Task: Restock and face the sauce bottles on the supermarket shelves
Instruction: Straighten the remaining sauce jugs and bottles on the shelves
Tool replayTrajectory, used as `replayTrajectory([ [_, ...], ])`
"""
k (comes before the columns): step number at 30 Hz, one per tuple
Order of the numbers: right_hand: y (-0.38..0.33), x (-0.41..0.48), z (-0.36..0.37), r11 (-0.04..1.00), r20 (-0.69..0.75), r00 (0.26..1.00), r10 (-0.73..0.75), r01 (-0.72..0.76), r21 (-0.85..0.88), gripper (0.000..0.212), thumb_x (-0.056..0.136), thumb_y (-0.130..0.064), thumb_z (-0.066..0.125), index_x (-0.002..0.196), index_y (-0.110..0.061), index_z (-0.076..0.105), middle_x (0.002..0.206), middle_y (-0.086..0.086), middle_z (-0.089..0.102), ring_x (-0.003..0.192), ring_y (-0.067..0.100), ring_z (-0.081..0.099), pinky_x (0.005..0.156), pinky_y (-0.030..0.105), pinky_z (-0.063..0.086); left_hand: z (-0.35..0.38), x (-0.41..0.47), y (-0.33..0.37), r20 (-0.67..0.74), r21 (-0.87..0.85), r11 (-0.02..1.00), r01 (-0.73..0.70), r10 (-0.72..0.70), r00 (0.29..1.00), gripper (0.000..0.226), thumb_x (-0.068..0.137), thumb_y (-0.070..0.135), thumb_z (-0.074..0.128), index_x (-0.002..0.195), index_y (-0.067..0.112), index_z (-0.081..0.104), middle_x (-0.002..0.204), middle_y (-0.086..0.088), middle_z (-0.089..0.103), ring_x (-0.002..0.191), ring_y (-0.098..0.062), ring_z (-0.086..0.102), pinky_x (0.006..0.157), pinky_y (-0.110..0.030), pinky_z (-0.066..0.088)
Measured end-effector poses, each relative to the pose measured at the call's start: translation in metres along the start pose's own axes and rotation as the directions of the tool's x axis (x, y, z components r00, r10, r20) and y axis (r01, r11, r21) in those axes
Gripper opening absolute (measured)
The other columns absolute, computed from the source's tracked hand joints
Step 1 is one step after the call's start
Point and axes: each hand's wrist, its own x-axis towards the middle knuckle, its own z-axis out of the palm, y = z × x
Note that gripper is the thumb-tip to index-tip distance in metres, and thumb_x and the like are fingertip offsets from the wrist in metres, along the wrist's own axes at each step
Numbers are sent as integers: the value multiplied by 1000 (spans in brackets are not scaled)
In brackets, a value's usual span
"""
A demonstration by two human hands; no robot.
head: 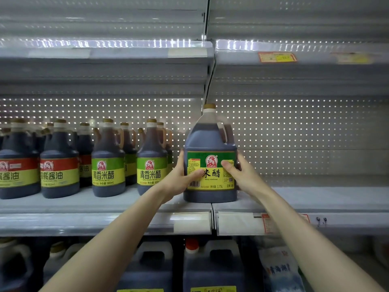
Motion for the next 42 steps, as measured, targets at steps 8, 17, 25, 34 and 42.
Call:
replayTrajectory([
  [8,5,7,2,1000,-2,1000,5,-5,19,43,95,-29,55,137,-26,43,105,-11,65,93,6,66,76,27,55,-2,8,-6,-3,-8,1000,17,-17,1000,62,93,15,58,142,31,23,123,0,63,110,-15,62,92,-33,52],
  [17,8,12,3,1000,-15,1000,-1,1,-16,44,95,-32,54,136,-23,43,104,-14,64,90,0,63,69,19,53,-5,16,-13,-14,14,999,51,-50,999,66,92,20,60,145,28,22,126,-1,63,114,-19,61,102,-46,46],
  [25,12,17,4,1000,-16,1000,-5,5,-25,43,96,-31,53,137,-22,43,103,-16,63,87,-3,63,61,13,51,-5,21,-14,-10,20,998,66,-65,998,64,93,20,58,146,25,22,126,0,61,114,-18,60,102,-43,46],
  [34,13,21,4,1000,-29,1000,9,-10,-30,32,97,-29,52,126,-15,47,100,-12,61,84,-5,58,56,6,47,-6,26,-16,-16,23,997,77,-76,997,58,93,19,58,143,20,27,121,1,62,108,-14,61,95,-33,49],
  [42,14,25,5,999,-32,999,28,-29,-23,25,98,-28,50,120,-17,47,94,-17,57,78,-7,56,54,6,47,-6,30,-16,-17,20,996,89,-88,996,61,93,19,57,145,17,26,110,8,63,101,-10,62,93,-31,49],
])
